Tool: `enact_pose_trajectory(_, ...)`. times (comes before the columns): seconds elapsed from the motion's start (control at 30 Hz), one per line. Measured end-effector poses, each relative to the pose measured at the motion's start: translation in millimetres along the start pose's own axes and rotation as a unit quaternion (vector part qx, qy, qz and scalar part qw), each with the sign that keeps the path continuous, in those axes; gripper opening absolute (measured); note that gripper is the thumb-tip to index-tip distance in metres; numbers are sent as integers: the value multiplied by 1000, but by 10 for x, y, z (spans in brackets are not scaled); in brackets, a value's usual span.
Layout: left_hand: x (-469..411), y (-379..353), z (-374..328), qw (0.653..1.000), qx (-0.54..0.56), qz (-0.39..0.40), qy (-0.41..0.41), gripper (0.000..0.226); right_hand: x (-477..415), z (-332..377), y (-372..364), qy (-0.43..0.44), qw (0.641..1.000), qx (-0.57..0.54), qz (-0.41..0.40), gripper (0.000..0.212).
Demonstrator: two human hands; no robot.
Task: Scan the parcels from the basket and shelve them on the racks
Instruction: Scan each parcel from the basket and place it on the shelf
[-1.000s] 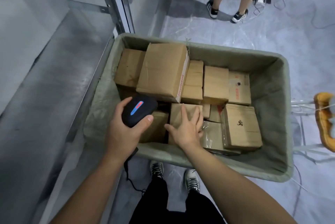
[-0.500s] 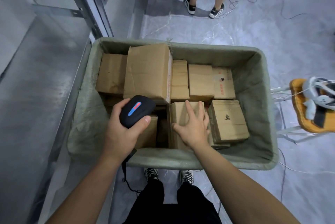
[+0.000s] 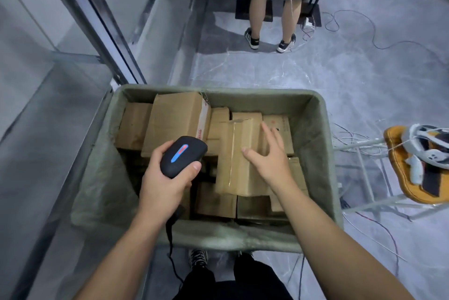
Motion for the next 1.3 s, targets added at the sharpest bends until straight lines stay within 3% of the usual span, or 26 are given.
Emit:
enact_pose_trajectory(0.3,-77,-7,-271,996,-25,-80,-5,71,-641,-18,67,-4,987,-148,68,79)
enact_pose_trajectory(0.43,-82,-50,-290,995,-25,-100,-4,75,-756,-113,208,0,977,-206,64,57)
enact_pose_trajectory(0.5,-80,-83,-276,994,-17,-107,0,71,-767,-84,280,10,983,-168,67,54)
enact_pose_trajectory(0.6,-76,-137,-259,994,-7,-113,1,64,-730,14,378,50,998,-13,39,52)
enact_pose_trajectory(0.7,-82,-176,-260,994,2,-113,-2,65,-654,103,280,62,990,114,57,55)
enact_pose_trajectory(0.9,-71,-194,-272,995,16,-102,-8,74,-489,127,81,-54,949,306,57,110)
enact_pose_trajectory(1.07,-51,-172,-263,995,24,-99,-11,71,-448,96,122,-124,940,317,34,123)
enact_pose_trajectory(1.17,-59,-185,-253,995,29,-90,-8,67,-442,40,255,-131,950,281,34,111)
enact_pose_trajectory(1.3,-73,-247,-256,996,34,-76,-7,67,-442,-105,483,-75,981,176,21,98)
Point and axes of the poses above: each hand's wrist, its own x-axis away from the middle knuckle, its own y-axis out of the back of the hand, z = x × y, the point moved 7 cm from there along -x, towards the middle knuckle, and after that the axes turned 14 degrees about z, right-handed, at the moved point
